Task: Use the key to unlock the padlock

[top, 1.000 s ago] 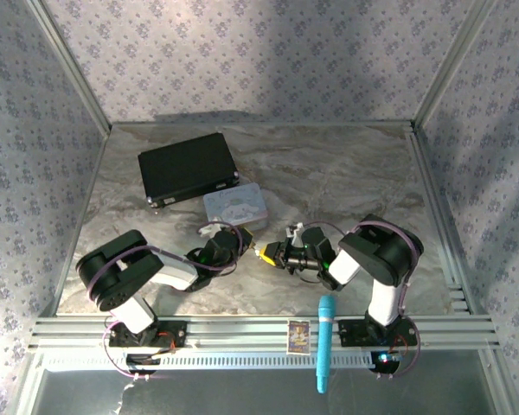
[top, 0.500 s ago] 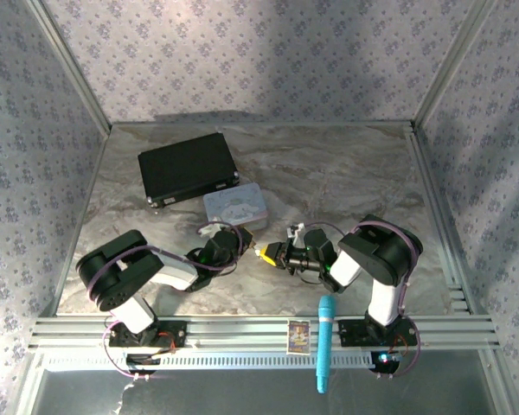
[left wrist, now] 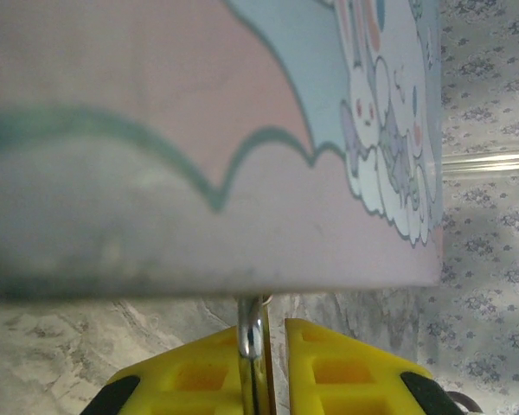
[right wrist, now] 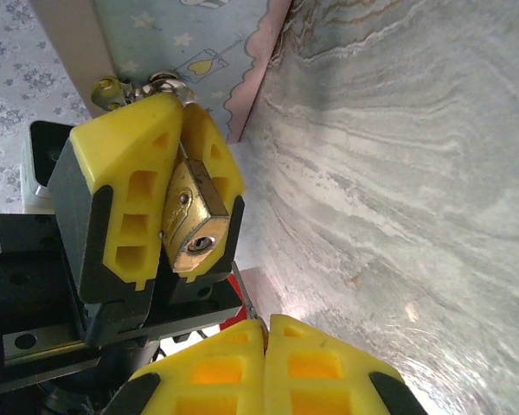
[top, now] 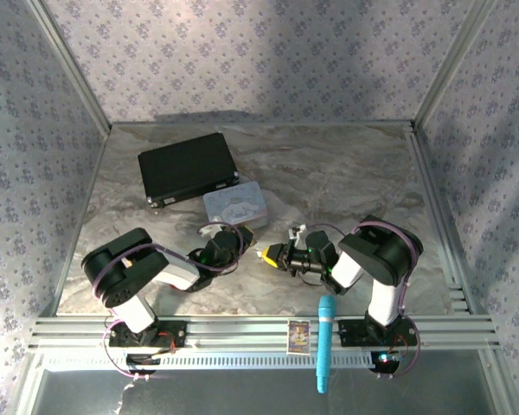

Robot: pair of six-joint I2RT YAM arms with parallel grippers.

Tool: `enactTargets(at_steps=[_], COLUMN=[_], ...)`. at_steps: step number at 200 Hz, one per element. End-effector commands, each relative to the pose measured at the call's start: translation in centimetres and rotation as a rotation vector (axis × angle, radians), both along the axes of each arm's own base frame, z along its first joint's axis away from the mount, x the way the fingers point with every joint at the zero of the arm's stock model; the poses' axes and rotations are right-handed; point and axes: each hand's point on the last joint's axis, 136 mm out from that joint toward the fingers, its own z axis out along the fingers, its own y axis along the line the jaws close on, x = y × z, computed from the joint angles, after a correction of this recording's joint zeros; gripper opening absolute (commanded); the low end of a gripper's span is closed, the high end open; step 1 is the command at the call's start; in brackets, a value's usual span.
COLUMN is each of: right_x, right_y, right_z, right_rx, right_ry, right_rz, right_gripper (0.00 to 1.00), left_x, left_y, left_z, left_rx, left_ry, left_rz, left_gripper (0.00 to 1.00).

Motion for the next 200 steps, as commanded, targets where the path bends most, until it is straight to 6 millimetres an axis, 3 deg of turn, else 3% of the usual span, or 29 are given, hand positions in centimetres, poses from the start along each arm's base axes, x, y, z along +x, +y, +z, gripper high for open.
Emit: enactTargets(at_steps=[1, 89, 200], right_x=[0.5, 1.6, 2.9], right_y=[-0.4, 0.3, 0.4], right_z=[1.0, 2.2, 2.3], right_rx=[0.019, 0.055, 0.075], right_ry=[-0.034, -0.059, -0.065], right_rz=[-0.022, -0.018, -0.042], right_gripper=[0.0, 0.0, 0.0], left_x=[-0.4, -0.4, -0.7], left_y=[-1.0, -1.6, -2.4], left_z=[0.1, -0.1, 0.1], left_rx=[-0.083, -0.083, -0.136], left_ry=[0.034, 0.04, 0.052], left_rz=[-0.001, -0.015, -0.034], left_gripper=[0.0, 0.0, 0.0])
